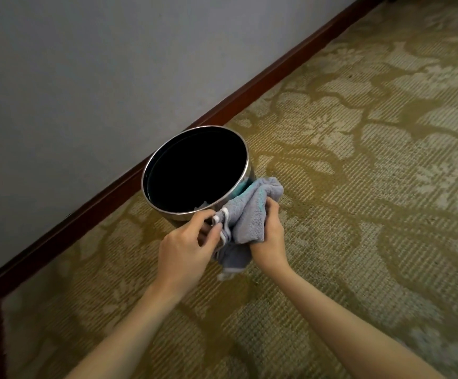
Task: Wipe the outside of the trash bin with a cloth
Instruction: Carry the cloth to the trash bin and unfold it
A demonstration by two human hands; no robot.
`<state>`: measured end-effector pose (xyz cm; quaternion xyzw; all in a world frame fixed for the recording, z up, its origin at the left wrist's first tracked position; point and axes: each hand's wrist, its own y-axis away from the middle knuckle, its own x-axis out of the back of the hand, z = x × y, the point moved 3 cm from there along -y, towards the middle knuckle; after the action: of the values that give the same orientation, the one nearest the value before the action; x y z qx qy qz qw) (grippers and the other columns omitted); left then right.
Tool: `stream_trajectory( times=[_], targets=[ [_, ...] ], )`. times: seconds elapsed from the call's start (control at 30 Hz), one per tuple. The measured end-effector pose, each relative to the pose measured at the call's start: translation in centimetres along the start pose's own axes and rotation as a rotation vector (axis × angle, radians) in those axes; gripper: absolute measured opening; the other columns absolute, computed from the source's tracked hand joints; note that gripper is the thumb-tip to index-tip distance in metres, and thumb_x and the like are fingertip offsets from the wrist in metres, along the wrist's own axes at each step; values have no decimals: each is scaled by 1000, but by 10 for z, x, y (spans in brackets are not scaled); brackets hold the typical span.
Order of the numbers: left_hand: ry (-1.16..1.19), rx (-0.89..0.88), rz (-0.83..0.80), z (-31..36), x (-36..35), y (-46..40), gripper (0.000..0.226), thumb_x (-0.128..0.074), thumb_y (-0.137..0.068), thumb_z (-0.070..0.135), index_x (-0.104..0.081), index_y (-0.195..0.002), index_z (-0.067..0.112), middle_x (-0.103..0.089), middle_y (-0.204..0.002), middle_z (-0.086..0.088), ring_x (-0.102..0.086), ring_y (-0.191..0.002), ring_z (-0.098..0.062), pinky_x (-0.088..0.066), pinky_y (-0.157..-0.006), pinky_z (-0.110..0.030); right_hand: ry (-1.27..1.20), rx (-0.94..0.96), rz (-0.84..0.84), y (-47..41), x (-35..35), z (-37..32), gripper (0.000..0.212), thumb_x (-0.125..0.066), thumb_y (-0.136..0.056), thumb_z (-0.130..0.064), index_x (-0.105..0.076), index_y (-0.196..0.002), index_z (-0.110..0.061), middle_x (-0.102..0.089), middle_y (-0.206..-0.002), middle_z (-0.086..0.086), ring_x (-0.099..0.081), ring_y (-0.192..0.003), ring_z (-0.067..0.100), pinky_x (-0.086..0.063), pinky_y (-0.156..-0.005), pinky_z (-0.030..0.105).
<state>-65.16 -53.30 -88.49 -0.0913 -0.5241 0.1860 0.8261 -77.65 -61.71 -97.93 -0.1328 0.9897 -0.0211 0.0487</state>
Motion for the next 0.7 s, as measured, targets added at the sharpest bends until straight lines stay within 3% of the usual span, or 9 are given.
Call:
stream_trajectory(
  times=[0.13,0.23,0.37,0.43,0.5,0.6,0.7],
  targets=[
    [100,-20,-11,0,5,0,29,-47,-95,35,-60,-116,20,-68,-92,7,-65,-74,-10,-54,-58,-39,79,-41,21,-3,19,7,43,-54,-89,4,-52,-127,-16,-59,-119,5,-55,-111,19,-49,-93,48],
    [94,-25,3,0,6,3,25,-45,-96,33,-58,-115,22,-65,-93,11,-62,-78,-3,-52,-60,-29,-39,-83,2,1,36,14,43,-49,-89,9,-61,-117,-22,-64,-111,5,-59,-104,23,-55,-83,43],
    [130,5,-121,4,-15,12,24,-41,-99,31,-57,-117,26,-56,-102,15,-56,-87,-2,-45,-68,-21,-365,-175,-36,12,48,19,36,-55,-92,-7,-66,-108,-37,-71,-107,-7,-65,-100,13,-54,-73,23],
    [164,32,-194,6,-29,18,25,-42,-99,31,-57,-118,27,-54,-105,16,-55,-95,-2,-48,-73,-24,-494,-275,13,16,53,19,22,-61,-84,-26,-71,-101,-36,-73,-102,-7,-67,-96,11,-55,-72,23],
    [229,106,-219,5,-40,22,24,-44,-98,32,-57,-118,30,-55,-105,19,-54,-97,0,-48,-75,-22,-554,-335,84,19,69,20,29,-68,-74,-32,-70,-103,-28,-73,-100,-3,-67,-95,13,-57,-74,27],
    [322,241,-220,-4,-51,28,19,-48,-96,30,-56,-112,38,-60,-102,19,-55,-95,5,-46,-74,-11,-222,-312,147,17,109,19,32,-58,-80,5,-66,-99,-20,-72,-93,6,-68,-88,21,-56,-64,25],
    [391,344,-262,-9,-63,32,18,-48,-96,28,-56,-108,39,-64,-96,15,-57,-90,7,-44,-70,-6,558,-103,20,6,129,17,35,-53,-74,5,-59,-98,-21,-62,-94,3,-59,-81,25,-40,-57,27]
  ],
)
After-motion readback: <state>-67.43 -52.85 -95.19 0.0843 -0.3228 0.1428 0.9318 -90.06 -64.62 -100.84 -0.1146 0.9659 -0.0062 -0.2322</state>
